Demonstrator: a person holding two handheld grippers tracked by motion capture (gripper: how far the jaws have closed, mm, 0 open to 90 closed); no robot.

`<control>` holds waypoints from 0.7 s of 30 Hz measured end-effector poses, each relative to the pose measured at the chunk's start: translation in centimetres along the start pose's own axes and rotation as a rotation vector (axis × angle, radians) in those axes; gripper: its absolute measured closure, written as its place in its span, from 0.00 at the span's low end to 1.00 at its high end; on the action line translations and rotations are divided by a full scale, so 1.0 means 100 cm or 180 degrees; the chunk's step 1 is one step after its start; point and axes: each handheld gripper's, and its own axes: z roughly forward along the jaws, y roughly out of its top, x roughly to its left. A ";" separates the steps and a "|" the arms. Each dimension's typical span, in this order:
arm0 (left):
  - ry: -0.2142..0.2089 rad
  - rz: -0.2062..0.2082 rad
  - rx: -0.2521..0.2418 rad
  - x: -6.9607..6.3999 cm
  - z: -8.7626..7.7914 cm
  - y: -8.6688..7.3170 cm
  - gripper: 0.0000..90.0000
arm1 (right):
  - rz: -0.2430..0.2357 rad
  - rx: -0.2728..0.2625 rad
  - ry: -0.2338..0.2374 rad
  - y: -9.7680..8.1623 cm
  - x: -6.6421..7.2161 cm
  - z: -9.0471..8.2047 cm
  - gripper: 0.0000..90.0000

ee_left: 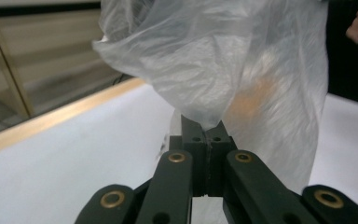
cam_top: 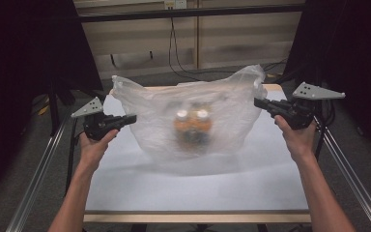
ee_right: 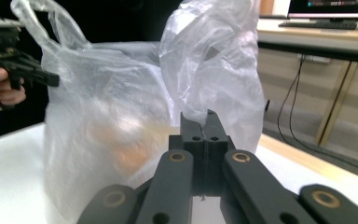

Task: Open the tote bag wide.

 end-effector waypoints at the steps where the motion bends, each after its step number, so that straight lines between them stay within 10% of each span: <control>1: -0.0001 -0.0026 0.0009 0.001 0.000 -0.003 1.00 | -0.0007 0.0031 -0.0030 -0.004 0.000 -0.001 1.00; 21: -0.0060 -0.0140 0.0261 0.005 0.021 -0.031 1.00 | 0.0195 0.0314 -0.0032 -0.047 -0.005 0.006 1.00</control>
